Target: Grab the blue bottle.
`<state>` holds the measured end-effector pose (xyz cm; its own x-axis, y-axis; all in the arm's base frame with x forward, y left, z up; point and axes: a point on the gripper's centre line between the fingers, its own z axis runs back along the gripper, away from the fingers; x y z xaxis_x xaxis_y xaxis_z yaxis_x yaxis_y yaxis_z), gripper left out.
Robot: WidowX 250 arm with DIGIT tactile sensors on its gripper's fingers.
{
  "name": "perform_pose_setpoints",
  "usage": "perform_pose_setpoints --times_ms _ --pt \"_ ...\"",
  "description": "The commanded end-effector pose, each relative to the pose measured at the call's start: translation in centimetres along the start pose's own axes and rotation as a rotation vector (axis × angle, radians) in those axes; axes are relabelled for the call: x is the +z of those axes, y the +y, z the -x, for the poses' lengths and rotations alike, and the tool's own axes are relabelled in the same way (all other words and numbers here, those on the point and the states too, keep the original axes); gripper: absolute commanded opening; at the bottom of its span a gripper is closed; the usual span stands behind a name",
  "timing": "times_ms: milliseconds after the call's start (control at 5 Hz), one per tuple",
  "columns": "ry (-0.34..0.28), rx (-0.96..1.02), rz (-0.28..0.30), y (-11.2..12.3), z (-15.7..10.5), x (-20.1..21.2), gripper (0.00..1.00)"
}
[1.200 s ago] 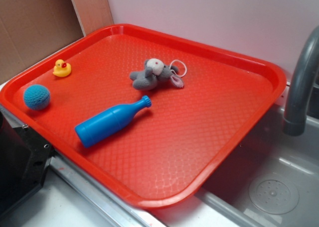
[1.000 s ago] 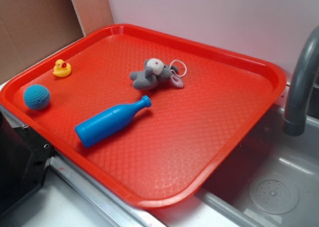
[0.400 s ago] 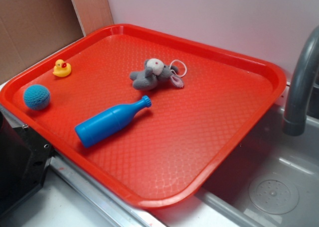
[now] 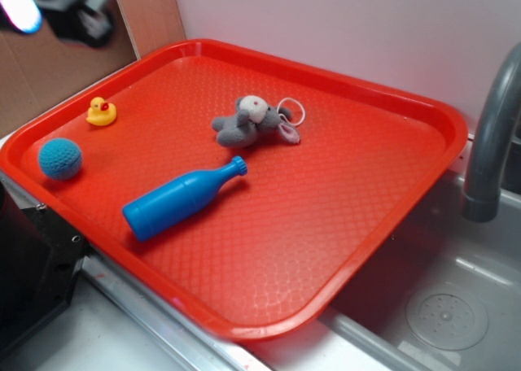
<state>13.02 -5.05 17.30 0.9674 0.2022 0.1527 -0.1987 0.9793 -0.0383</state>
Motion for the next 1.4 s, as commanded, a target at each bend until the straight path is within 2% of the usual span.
perform_pose_setpoints --times_ms 0,200,400,600,800,1000,1200 --pt "0.027 -0.088 0.049 -1.9 -0.2 -6.2 1.0" --pt "0.103 -0.15 0.052 -2.0 0.3 -8.4 1.0" --pt "0.144 -0.162 -0.022 -2.5 0.1 -11.3 1.0" --pt "0.189 -0.189 -0.044 -2.9 -0.3 -14.4 1.0" --pt "0.202 -0.259 0.006 -4.2 -0.1 -15.8 0.92" --pt "0.186 -0.215 0.004 -3.8 -0.2 -15.8 0.0" --pt "0.191 -0.19 0.01 -3.3 -1.1 -15.4 0.0"
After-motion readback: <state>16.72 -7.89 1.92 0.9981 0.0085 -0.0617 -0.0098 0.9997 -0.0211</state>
